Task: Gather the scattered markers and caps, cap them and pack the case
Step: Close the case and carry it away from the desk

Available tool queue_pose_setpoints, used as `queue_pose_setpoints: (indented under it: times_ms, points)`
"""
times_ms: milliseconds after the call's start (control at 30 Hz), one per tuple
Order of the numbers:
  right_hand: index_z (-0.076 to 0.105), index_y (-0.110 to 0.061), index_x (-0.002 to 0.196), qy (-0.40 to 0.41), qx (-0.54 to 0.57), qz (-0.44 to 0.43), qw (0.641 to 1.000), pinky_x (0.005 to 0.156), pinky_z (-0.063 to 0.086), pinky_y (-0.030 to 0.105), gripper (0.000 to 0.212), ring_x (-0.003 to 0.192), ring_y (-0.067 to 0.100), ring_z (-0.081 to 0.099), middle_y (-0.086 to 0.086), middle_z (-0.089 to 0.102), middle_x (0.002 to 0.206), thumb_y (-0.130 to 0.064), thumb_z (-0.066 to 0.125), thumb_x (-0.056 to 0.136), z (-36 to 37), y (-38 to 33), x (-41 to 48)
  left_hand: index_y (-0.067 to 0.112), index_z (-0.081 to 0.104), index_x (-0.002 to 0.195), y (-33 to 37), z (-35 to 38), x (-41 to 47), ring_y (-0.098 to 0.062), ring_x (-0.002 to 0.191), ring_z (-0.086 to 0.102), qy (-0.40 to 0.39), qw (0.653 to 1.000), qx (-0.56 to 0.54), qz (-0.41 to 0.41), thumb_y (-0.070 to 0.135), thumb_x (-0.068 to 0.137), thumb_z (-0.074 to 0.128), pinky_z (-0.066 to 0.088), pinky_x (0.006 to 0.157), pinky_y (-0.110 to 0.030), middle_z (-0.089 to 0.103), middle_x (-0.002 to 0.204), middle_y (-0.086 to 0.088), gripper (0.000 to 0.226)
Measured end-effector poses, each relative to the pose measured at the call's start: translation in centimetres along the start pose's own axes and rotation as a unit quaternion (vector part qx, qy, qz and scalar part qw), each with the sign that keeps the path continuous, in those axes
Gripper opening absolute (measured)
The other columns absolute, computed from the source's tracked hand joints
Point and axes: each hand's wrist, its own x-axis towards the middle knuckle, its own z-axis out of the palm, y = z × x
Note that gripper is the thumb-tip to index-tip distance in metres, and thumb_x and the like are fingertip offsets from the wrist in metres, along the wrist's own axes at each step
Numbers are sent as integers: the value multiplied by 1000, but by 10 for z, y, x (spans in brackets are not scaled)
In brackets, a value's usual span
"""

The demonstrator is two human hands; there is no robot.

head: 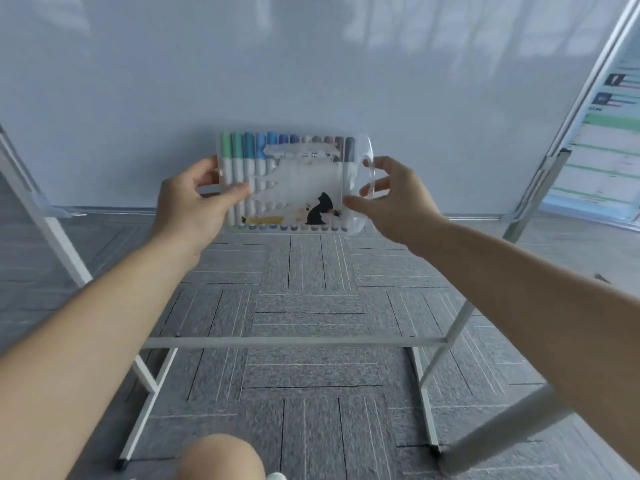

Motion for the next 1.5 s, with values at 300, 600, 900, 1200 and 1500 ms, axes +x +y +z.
queue_pose_setpoints:
  times_ms: [300, 600, 900, 1200, 1500]
  points:
    - [45, -30, 139, 16, -30, -30, 999, 64, 52, 29, 65, 85, 12, 68, -7, 64, 106, -30, 81, 86, 57, 2, 41, 23, 69, 125, -43, -17, 41, 13, 97, 61, 52, 998, 12, 16, 18, 85, 84, 43, 75, -7, 71, 112, 11, 43]
    - [46, -27, 126, 35, -19, -30, 999, 64, 49, 29, 56, 80, 12, 68, -7, 67, 104, -27, 83, 84, 71, 27, 54, 20, 64, 122, -66, -8, 55, 23, 87, 60, 46, 998, 38, 35, 16, 82, 87, 41, 72, 4, 70, 109, 11, 46]
    - [48, -25, 123, 35, -15, -36, 999, 66, 51, 30, 53, 80, 15, 70, -8, 68, 101, -24, 83, 84, 71, 41, 54, 23, 62, 118, -78, -1, 50, 1, 105, 65, 44, 996, 55, 49, 21, 82, 87, 46, 84, -9, 71, 114, 9, 43]
    - [49, -27, 121, 24, -22, -34, 999, 68, 57, 35, 49, 80, 19, 71, -8, 68, 97, -27, 83, 85, 69, 48, 48, 23, 63, 119, -80, -1, 46, 5, 104, 64, 35, 997, 53, 43, 23, 82, 87, 49, 87, -17, 70, 114, 12, 44]
    - [50, -27, 120, 25, -17, -31, 999, 65, 49, 28, 47, 79, 13, 71, -9, 68, 97, -28, 82, 85, 71, 48, 48, 27, 62, 114, -82, -2, 49, -3, 106, 67, 33, 996, 67, 45, 25, 82, 87, 51, 92, -27, 70, 113, 14, 42]
